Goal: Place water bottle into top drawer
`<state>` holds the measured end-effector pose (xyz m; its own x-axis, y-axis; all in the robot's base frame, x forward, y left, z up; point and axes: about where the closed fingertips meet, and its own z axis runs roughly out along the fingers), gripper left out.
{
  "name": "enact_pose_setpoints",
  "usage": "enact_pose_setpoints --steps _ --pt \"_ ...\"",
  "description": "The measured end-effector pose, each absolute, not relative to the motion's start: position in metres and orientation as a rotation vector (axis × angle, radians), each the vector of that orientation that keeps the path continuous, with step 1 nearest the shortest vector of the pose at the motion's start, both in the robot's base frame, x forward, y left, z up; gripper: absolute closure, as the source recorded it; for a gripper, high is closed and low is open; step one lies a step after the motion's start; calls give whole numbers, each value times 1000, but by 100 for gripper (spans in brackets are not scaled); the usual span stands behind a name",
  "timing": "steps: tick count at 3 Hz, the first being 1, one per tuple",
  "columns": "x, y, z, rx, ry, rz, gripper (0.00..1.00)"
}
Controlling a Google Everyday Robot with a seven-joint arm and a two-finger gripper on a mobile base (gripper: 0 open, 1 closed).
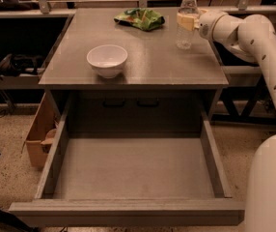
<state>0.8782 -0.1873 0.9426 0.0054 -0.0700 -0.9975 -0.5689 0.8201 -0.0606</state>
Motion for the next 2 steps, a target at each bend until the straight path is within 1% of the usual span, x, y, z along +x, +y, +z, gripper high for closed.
enact_pose_setpoints --steps 1,2 --pt "857 -169 963 -606 1509 422 100" --pt "785 -152 1008 -696 1430 443 100"
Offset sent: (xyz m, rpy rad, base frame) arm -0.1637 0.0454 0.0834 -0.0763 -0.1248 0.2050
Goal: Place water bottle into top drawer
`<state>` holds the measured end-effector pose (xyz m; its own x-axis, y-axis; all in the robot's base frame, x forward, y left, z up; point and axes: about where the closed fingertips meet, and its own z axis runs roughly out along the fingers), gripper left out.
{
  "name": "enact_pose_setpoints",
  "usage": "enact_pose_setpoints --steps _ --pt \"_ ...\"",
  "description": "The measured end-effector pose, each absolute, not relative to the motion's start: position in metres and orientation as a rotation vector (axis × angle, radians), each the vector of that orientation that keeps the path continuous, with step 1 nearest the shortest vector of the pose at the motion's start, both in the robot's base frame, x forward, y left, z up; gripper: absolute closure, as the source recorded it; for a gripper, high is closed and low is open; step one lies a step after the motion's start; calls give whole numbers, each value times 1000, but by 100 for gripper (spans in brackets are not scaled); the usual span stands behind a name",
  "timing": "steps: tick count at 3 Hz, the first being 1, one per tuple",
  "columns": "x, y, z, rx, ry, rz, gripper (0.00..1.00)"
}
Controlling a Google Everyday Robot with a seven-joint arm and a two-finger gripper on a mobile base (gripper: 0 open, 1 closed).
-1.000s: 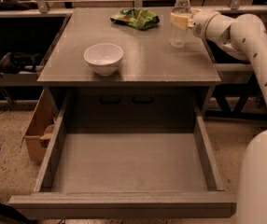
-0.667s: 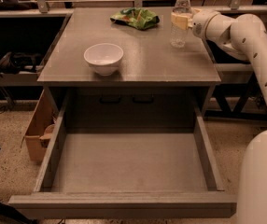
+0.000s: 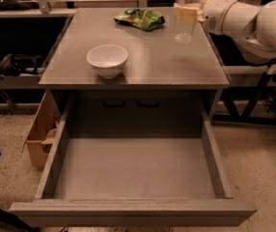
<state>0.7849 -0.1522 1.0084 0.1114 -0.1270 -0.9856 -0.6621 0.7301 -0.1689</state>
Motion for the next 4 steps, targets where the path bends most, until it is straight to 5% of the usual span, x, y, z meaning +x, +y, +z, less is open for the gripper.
enact_pose_setpoints --steps 2,4 --pt "642 -132 1025 -797 1404 494 100" --pt "526 -139 944 -1002 1455 605 100"
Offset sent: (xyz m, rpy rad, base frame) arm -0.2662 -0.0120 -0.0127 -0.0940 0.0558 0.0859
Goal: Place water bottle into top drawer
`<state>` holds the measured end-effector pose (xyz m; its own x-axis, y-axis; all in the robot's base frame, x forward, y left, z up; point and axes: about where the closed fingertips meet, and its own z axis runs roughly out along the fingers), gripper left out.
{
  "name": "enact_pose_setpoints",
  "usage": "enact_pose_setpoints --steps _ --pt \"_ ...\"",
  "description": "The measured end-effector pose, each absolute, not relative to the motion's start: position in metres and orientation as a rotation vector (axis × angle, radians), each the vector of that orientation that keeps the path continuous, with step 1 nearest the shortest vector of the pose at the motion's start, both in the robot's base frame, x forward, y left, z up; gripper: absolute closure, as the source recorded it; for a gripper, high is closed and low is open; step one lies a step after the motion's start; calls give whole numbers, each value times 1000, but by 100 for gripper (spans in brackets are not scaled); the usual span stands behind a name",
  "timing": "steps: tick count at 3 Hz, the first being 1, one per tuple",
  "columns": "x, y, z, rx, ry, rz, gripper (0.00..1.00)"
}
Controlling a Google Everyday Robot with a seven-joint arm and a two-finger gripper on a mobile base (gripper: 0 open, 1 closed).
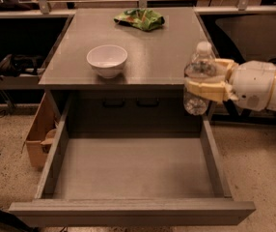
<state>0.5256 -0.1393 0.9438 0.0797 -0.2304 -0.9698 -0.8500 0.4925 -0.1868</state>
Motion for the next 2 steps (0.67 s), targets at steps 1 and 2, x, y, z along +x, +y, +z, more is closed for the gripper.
enact_pose_setpoints --steps 1,2 --pt "521 -119 864 -1041 1422 769 100" --pt "533 -94 798 -1063 1409 847 100"
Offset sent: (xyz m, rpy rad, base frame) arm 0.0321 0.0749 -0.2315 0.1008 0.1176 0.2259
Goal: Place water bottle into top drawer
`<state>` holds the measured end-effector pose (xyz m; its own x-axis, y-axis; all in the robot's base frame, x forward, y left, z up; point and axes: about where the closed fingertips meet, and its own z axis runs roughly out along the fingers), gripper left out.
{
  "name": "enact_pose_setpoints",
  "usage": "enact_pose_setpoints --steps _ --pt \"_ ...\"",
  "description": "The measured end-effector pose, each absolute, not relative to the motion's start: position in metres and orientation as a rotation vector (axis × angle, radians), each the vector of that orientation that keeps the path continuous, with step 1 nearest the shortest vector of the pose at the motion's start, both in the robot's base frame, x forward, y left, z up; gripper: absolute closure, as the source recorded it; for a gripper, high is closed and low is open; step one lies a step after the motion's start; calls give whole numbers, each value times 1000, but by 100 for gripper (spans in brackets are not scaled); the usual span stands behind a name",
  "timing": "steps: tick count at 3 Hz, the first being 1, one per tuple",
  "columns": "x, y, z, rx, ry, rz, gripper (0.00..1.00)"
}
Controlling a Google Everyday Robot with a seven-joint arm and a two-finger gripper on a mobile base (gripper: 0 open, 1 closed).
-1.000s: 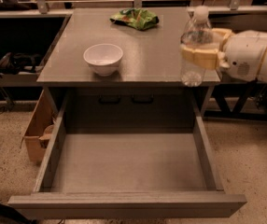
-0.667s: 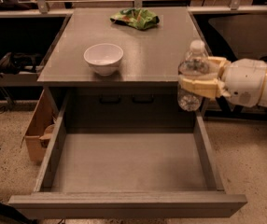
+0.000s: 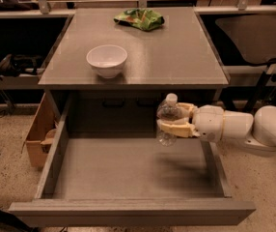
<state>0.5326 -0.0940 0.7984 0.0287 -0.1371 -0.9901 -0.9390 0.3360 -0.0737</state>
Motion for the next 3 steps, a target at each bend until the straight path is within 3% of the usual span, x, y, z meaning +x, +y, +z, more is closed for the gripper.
enact_pose_setpoints --steps 3 --pt "574 -27 725 -1145 1422 809 100"
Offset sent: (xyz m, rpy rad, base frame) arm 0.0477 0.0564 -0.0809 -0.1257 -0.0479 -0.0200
